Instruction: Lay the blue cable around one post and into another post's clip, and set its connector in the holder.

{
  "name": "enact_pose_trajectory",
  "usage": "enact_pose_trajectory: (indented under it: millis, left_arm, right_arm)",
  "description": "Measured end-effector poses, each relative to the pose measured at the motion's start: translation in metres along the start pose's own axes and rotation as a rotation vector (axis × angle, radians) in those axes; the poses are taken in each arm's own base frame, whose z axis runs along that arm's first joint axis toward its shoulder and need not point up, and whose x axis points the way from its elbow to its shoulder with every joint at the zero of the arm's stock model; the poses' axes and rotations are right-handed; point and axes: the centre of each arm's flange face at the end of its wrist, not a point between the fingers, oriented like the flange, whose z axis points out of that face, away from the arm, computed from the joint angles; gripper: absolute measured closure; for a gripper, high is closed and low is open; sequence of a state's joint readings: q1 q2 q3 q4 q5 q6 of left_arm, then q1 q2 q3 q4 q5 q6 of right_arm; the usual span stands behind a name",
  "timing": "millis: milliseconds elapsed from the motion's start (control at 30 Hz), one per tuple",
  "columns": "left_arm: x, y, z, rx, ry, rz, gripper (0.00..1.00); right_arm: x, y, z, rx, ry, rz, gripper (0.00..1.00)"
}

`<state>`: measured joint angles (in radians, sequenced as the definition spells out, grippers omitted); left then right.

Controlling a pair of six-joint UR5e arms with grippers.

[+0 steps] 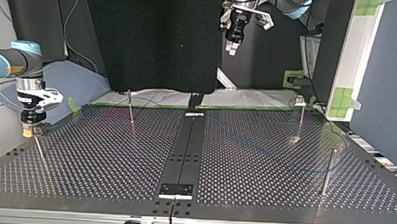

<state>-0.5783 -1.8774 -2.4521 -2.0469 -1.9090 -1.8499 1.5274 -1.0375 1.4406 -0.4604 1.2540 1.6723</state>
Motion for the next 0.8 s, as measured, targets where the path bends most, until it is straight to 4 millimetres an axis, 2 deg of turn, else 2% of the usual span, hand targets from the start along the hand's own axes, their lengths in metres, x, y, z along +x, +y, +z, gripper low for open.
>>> enact_pose_trajectory:
  millis: [433, 633, 800]
  left_arm:
    - [0.000, 0.000, 0.000, -0.001, 0.002, 0.002, 0.00]
    - [0.000, 0.001, 0.000, -0.002, 0.005, 0.005, 0.00]
    - [0.000, 0.001, 0.000, -0.002, 0.005, 0.005, 0.00]
  right_arm:
    - [-0.002, 0.018, -0.005, -0.127, -0.022, 0.010, 0.01]
    - [-0.004, 0.024, -0.015, -0.189, -0.045, 0.016, 0.01]
    - [0.005, 0.023, -0.027, -0.230, -0.014, 0.033, 0.01]
